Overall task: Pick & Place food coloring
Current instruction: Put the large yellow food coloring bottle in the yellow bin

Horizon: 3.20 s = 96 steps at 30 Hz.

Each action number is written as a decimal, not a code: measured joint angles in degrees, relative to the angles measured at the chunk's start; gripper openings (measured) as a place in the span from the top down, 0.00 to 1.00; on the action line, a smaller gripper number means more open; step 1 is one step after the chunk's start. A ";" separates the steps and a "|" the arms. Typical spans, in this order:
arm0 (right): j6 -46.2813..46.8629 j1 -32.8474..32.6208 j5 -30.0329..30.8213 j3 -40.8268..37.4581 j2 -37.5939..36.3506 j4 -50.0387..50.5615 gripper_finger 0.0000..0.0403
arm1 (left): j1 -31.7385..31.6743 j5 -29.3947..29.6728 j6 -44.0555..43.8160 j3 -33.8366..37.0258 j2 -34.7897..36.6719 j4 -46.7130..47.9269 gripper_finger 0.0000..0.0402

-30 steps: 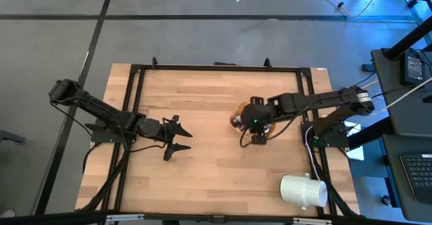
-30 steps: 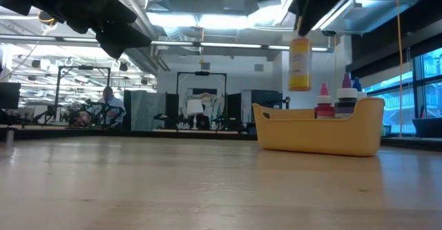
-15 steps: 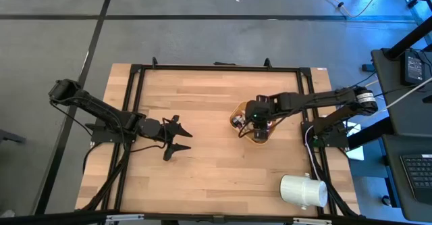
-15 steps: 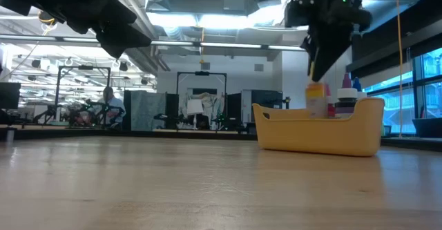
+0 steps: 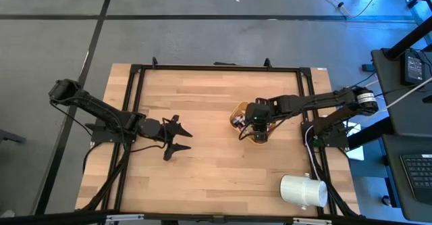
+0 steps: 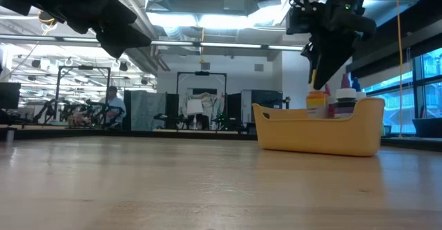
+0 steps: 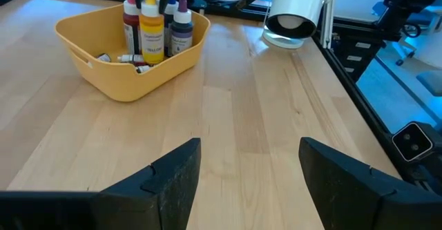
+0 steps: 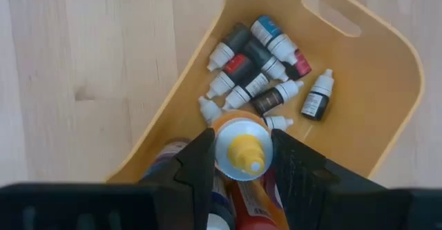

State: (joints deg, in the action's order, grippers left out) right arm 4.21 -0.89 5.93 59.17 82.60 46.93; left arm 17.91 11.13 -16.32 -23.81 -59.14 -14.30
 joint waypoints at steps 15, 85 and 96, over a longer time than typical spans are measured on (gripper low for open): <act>-4.57 0.15 7.18 4.24 -0.15 1.78 0.67 | -0.02 1.50 -1.11 0.00 -0.01 -0.01 0.40; -8.04 6.23 7.54 -2.11 -0.15 2.14 0.63 | 0.00 -0.71 -3.96 0.00 0.00 0.45 0.40; -7.50 6.23 7.56 -2.95 -0.15 1.83 0.63 | 0.00 -0.71 -3.98 0.00 -0.01 0.43 0.40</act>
State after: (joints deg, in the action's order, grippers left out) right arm -3.29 5.34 13.49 56.23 82.46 48.75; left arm 17.91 10.41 -20.29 -23.81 -59.16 -13.87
